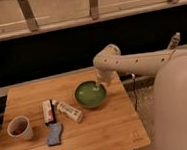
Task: Stand the bottle upright
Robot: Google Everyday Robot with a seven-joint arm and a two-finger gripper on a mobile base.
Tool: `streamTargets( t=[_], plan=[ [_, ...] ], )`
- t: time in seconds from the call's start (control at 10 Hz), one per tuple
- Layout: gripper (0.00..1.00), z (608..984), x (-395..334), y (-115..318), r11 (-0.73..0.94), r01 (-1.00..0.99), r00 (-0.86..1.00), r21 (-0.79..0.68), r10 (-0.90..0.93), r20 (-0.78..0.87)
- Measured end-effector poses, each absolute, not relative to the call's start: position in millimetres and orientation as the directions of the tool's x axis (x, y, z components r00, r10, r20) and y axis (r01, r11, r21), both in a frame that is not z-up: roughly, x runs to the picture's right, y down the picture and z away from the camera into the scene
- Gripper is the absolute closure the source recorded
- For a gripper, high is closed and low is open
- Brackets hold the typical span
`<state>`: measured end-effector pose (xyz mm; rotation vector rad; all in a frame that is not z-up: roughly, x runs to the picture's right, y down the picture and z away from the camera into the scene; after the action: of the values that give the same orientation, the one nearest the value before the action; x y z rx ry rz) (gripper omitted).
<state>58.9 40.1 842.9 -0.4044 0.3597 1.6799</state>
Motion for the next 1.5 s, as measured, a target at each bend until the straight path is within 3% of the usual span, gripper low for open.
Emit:
streamTargets(
  t=[1.3, 1.5],
  plan=[
    [0.59, 843.0, 58.7, 40.1, -0.143, -0.99, -0.13, 0.006, 0.878, -0.46],
    [0.69, 843.0, 58.7, 40.2, -0.143, -0.99, -0.13, 0.006, 0.878, -0.46]
  ],
)
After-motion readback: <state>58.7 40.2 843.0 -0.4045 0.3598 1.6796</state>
